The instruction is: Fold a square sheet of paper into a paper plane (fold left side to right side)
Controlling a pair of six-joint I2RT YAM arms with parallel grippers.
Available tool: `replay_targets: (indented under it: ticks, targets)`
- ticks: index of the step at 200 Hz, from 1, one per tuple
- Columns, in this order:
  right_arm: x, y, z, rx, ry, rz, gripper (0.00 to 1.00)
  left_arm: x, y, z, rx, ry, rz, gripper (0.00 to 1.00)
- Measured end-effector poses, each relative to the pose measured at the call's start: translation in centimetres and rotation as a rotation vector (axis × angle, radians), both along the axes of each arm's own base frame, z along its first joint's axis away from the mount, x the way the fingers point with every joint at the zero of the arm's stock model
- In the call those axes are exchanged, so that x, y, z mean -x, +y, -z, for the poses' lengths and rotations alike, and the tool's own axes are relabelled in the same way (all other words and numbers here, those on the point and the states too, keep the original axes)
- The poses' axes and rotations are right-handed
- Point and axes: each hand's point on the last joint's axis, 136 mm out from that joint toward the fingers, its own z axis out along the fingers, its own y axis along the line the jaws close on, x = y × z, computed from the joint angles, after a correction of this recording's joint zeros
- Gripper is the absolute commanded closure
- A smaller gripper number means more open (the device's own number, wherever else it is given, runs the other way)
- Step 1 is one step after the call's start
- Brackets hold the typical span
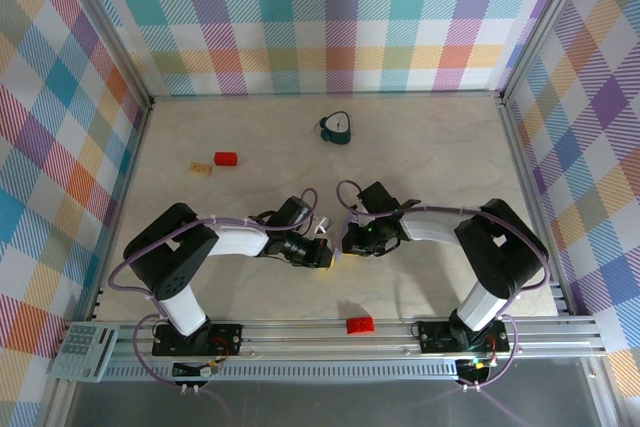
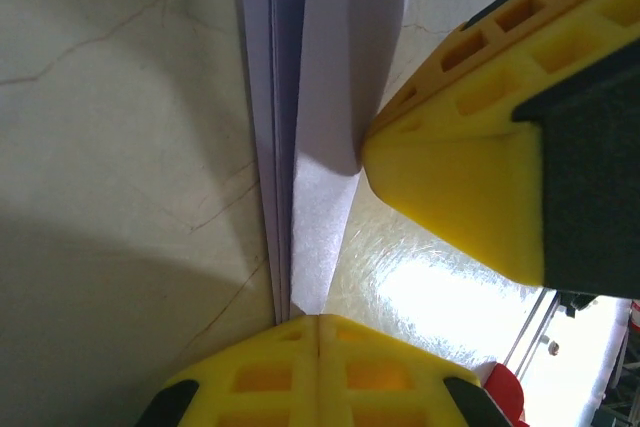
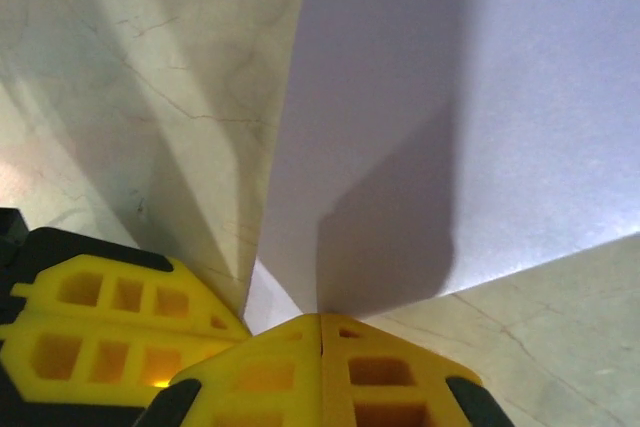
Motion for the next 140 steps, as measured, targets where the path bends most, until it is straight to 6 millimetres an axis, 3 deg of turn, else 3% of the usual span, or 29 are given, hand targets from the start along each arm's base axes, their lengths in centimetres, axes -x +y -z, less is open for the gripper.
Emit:
replay_targets:
  ticks: [66, 140]
  targets:
    - [-0.4, -0.3, 0.2, 0.014, 0.0, 0.013, 1.0, 0.0, 0.0, 0.1, -0.011, 0.0, -0.001, 1.0]
    - [-2.3, -2.6, 0.1, 0.04, -0.003, 0.082, 1.0, 0.0, 0.0, 0.0, -0.011, -0.003, -0.003, 1.0]
